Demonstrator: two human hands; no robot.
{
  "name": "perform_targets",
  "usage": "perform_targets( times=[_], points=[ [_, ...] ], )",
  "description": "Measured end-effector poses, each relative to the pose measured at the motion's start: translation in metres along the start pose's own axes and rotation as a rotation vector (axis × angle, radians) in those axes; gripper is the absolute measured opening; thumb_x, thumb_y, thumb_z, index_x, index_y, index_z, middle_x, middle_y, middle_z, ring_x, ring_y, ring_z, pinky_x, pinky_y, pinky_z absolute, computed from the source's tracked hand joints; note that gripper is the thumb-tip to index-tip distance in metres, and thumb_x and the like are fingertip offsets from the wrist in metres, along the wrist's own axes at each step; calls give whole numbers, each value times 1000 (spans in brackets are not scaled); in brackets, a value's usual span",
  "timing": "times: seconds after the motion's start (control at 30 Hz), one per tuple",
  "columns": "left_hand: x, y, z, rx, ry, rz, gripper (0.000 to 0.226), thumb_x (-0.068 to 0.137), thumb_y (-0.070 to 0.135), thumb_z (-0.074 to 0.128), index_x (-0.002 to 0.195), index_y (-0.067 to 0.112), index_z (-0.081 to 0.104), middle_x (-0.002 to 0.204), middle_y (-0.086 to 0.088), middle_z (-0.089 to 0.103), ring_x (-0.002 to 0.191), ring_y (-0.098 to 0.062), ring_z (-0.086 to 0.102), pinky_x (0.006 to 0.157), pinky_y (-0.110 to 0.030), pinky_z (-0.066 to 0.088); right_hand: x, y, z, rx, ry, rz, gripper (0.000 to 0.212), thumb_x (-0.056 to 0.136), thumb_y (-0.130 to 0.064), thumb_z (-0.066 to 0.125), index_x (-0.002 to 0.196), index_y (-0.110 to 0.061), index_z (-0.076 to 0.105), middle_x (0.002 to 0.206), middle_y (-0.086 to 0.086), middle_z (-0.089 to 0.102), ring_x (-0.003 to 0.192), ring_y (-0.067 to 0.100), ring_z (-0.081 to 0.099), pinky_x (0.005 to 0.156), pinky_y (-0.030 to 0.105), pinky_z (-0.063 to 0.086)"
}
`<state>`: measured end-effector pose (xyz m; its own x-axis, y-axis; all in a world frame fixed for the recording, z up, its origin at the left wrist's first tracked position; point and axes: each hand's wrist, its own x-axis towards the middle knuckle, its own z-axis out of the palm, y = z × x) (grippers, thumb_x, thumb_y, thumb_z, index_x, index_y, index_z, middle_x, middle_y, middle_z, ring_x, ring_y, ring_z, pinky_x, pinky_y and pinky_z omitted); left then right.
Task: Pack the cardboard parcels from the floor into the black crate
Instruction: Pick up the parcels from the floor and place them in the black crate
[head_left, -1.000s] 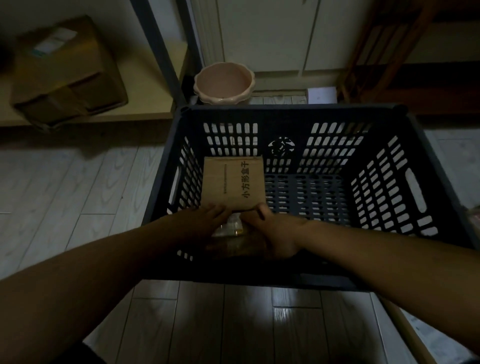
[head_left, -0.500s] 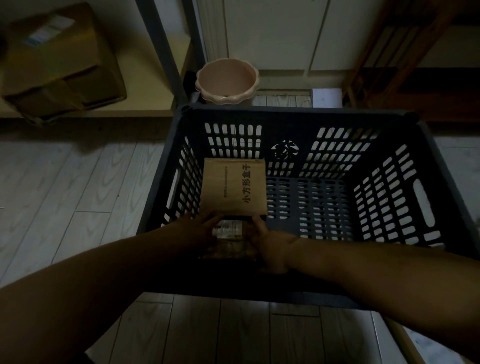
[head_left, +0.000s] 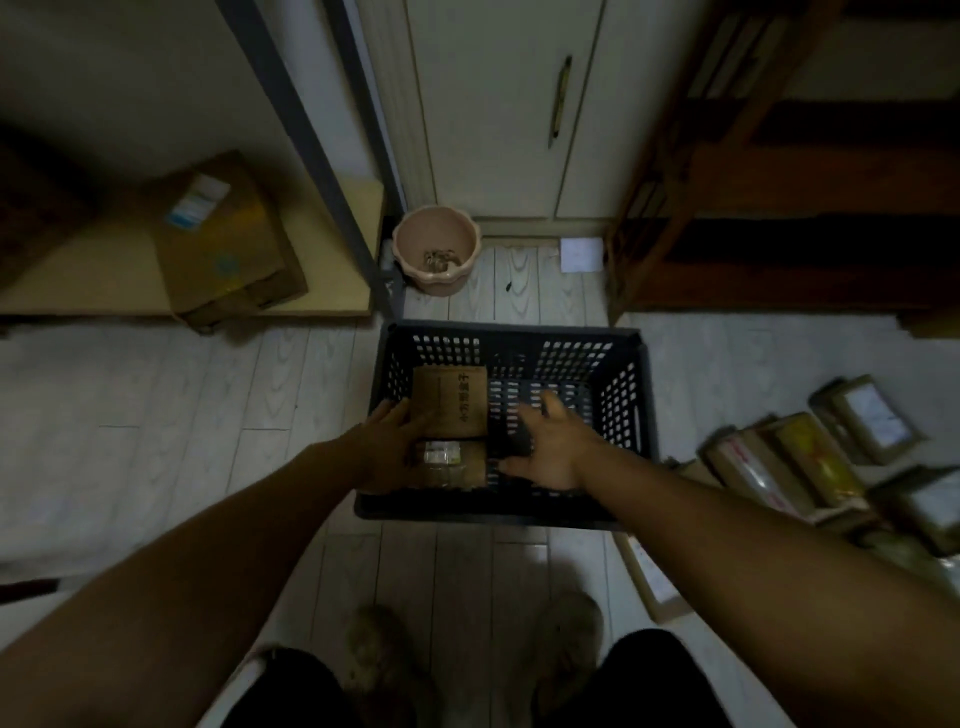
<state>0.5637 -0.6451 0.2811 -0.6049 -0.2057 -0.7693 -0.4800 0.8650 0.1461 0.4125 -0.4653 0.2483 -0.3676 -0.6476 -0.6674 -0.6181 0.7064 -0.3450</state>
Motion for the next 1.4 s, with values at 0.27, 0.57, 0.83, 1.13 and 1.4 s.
perform_targets(
  times=[0.27,0.57,0.83,1.13,1.4],
  points=[
    [-215,79,-106,-179,207,-35,90,89,46,56,150,28,-8,159,-4,-10,145,-32,-8,117,-46,7,-204,-38,-121,103,188,34,101,77,-71,55,153,-26,7,160,8,-1,146,29,8,119,41,17],
    [-327,130,-127,-207,483,59,90,85,47,61,151,29,3,159,-8,-6,146,-28,3,117,-36,14,-363,-39,-138,80,492,142,96,82,-65,56,153,-24,6,161,7,-2,147,28,5,119,42,17],
    [-408,233,-127,-195,614,318,85,84,49,61,150,33,9,160,-4,1,146,-26,10,116,-36,16,-528,1,-115,-4,668,351,93,82,-66,53,153,-28,6,161,2,-3,148,25,4,118,41,17],
    [-447,433,-94,-115,559,547,86,83,50,62,149,38,8,160,0,-2,146,-26,4,117,-40,15,-690,120,-96,46,813,473,93,83,-66,54,153,-30,5,161,2,-3,148,24,4,119,40,16],
    [-442,647,-45,-142,480,652,83,84,49,62,149,37,10,159,0,0,146,-28,9,115,-42,21,-831,282,-55,122,788,660,92,84,-67,50,154,-27,4,161,4,-2,147,26,7,118,39,19]
  ],
)
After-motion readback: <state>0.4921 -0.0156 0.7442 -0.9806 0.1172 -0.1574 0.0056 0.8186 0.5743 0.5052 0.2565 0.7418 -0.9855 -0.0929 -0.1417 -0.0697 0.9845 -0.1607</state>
